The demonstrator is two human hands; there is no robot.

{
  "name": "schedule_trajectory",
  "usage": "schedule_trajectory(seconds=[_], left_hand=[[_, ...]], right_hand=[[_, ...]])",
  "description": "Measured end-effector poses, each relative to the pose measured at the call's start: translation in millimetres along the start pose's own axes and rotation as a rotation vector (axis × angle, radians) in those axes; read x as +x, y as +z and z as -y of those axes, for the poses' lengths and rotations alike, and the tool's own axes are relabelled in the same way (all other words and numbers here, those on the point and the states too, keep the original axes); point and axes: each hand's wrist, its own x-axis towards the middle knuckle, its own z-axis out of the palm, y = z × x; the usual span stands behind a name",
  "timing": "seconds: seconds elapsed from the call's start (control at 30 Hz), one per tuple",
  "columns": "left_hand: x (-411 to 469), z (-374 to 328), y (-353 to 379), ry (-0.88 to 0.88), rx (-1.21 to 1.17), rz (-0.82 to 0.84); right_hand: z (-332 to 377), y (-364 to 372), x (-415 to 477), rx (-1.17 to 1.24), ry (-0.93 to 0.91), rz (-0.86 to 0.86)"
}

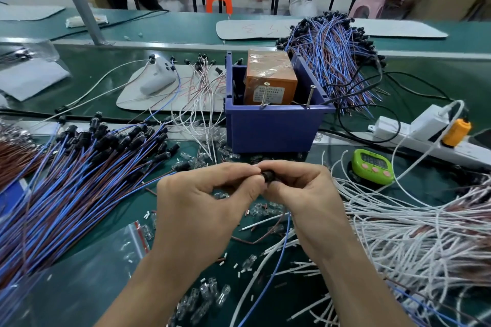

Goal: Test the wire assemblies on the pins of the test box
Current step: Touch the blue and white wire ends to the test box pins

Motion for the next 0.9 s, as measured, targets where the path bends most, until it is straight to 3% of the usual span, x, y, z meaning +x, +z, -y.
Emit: schedule_trajectory(seconds=[0.27, 0.53, 0.9], left_hand=[[-2, 3, 5, -0.037, -0.027, -0.066], [-1, 12, 5, -0.118, -0.083, -0.052], [2, 12, 12, -0.294, -0.433, -0.066]], right_hand=[[-1, 2, 0, -0.068, -0.021, -0.007], [-4, 0, -2, -0.293, -0.044, -0.008], [-2, -1, -2, -0.313, -0.048, -0.036]])
